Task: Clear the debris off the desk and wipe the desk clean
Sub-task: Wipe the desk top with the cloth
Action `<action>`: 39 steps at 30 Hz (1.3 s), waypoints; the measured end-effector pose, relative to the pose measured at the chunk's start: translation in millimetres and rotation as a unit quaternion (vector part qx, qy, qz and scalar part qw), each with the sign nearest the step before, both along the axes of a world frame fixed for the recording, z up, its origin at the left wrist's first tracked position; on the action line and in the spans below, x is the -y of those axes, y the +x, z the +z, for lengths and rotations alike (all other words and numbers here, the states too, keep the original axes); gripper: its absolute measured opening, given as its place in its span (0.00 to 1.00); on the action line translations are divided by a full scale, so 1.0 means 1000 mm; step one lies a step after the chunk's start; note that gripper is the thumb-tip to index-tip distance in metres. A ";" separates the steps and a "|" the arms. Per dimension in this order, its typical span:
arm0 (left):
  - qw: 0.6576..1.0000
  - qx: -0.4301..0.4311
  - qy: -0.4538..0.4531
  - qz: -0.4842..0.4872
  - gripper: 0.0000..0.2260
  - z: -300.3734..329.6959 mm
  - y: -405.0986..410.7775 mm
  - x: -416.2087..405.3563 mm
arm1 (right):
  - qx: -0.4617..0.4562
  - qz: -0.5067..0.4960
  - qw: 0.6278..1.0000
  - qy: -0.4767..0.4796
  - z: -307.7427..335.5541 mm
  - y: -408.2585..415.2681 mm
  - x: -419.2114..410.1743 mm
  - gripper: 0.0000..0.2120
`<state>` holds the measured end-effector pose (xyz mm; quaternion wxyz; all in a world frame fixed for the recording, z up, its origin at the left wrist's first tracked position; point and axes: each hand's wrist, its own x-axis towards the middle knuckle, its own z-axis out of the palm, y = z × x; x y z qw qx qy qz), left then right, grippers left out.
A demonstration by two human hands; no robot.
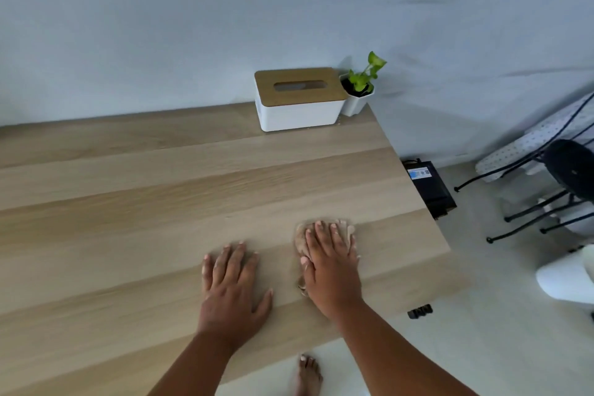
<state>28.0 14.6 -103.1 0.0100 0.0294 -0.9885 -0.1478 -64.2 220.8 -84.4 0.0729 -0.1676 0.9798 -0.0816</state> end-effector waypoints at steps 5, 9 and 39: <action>1.000 0.025 -0.008 0.012 0.32 0.000 -0.029 -0.037 | -0.011 0.147 0.989 -0.019 -0.012 0.008 -0.042 0.29; 0.999 0.030 -0.014 0.007 0.33 0.003 -0.045 -0.062 | -0.024 0.152 0.987 -0.036 -0.012 -0.005 -0.096 0.29; 0.991 0.103 0.050 0.068 0.42 0.024 -0.065 -0.081 | -0.035 0.035 0.997 -0.052 0.006 -0.059 -0.183 0.26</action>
